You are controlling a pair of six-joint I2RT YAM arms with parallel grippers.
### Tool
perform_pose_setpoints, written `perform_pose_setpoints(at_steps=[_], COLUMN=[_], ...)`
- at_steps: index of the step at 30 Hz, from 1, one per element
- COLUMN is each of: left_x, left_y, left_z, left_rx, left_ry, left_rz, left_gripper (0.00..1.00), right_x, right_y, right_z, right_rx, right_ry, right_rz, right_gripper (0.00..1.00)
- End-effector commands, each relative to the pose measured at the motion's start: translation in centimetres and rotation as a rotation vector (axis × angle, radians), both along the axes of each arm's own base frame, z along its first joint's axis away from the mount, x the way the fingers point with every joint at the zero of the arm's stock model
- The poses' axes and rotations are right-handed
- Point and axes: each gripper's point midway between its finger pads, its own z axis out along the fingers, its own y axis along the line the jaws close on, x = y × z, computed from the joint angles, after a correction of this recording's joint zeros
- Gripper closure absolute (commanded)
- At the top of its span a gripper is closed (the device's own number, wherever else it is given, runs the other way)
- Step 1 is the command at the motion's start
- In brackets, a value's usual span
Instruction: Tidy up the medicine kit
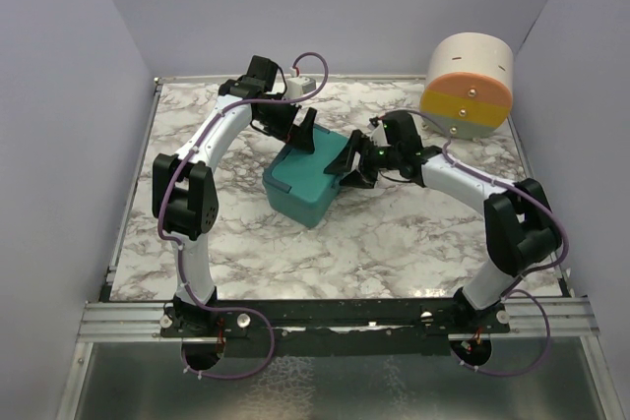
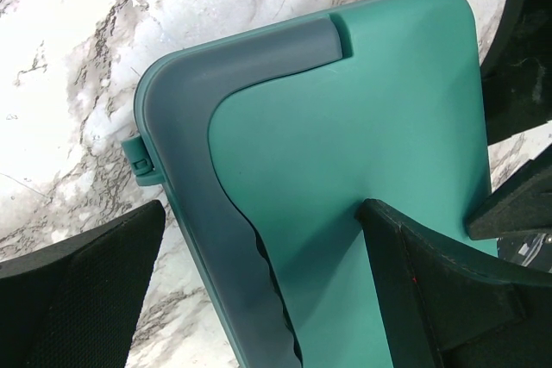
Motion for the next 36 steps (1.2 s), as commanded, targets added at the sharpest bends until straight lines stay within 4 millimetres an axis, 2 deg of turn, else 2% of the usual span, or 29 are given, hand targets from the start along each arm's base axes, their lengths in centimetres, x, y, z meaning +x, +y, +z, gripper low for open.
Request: perform_pose_setpoints(at_steps=[1,8,14,20,27,29,31,32,36], left_x=[-1.9,-2.0,-0.4,3.3,7.3,7.9,7.9,7.6,4.7], left_y=[2.1,2.1,2.8,4.6,6.9,7.7,9.1,9.9,13.1], left_z=[-4.9,-5.2,-3.9,0.0,5.3,6.3,6.5,6.2,3.6], left_rx=[0.151,0.15,0.144,0.118,0.084,0.089,0.116,0.128,0.178], left_ry=[0.096,0.104,0.06,-0.033,-0.148,-0.172,-0.172,-0.159,-0.053], left_rz=[-0.027,-0.029,-0.003,0.059,0.154,0.186,0.222,0.241,0.3], left_gripper=[0.02,0.02,0.02,0.01,0.01,0.01,0.01,0.01,0.07], right_x=[1.5,2.0,1.8,1.2,1.8,2.5,3.9,5.2,11.4], right_y=[2.2,2.7,2.0,0.5,-0.8,-1.1,-1.8,-2.3,-4.6], right_z=[1.8,1.6,2.1,3.2,6.4,7.4,8.1,8.8,9.0], right_rx=[0.108,0.127,0.084,0.024,0.015,-0.001,-0.031,-0.046,-0.139], right_ry=[-0.079,-0.065,-0.078,-0.087,-0.146,-0.172,-0.2,-0.231,-0.316], right_rz=[0.019,0.019,0.012,-0.035,-0.067,-0.069,-0.078,-0.085,-0.087], right_gripper=[0.33,0.33,0.33,0.32,0.31,0.31,0.31,0.32,0.39])
